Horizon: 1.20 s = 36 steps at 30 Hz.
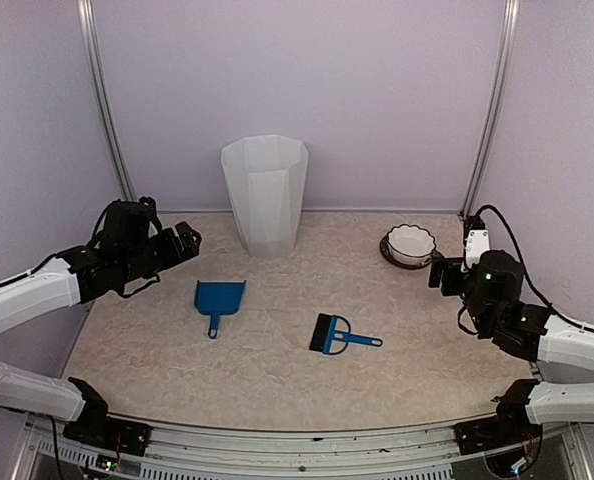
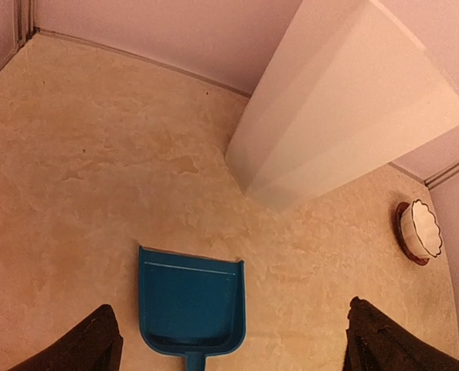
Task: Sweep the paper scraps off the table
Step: Reset both arms
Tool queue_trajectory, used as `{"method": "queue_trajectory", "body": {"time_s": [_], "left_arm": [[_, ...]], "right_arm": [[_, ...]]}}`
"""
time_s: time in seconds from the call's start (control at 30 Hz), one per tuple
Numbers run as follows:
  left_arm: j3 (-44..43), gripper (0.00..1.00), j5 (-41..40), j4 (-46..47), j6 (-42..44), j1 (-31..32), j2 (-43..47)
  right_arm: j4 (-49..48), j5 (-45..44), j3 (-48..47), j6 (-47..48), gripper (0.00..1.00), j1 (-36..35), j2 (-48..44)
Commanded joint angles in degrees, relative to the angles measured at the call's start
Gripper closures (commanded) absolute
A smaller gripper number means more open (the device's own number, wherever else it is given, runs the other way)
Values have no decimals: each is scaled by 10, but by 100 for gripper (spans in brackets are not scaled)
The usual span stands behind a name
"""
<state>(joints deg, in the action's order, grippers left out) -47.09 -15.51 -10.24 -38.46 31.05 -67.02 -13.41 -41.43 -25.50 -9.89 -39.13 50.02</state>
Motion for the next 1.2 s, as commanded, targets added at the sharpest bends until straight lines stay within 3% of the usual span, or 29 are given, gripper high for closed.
{"method": "queue_trajectory", "body": {"time_s": [0.0, 0.2, 0.53, 0.73, 0.8, 0.87, 1.0, 1.03, 1.17], "left_arm": [[-27, 1, 19, -31, 52, -48, 53], [-39, 1, -20, -27, 115, -77, 112], [69, 1, -116, 129, 231, -83, 193], [132, 1, -107, 210, 305, -101, 143], [143, 1, -102, 239, 309, -115, 120], [156, 1, -79, 270, 316, -134, 100], [190, 1, -28, 357, 336, -168, 68], [196, 1, -12, 370, 335, -187, 60], [215, 1, 15, 418, 330, -232, 18]], "right_arm": [[-157, 16, 60, 187, 0, 56, -4], [-277, 92, 103, 221, 0, 143, 66], [-492, 256, 140, 181, 0, 286, 243], [-561, 344, 122, 186, 0, 311, 331], [-611, 322, 122, 192, 0, 313, 369], [-579, 355, 115, 173, 0, 331, 363], [-625, 428, 126, 139, 0, 374, 397], [-658, 427, 131, 136, 0, 379, 412], [-631, 424, 126, 133, 0, 380, 404]]}}
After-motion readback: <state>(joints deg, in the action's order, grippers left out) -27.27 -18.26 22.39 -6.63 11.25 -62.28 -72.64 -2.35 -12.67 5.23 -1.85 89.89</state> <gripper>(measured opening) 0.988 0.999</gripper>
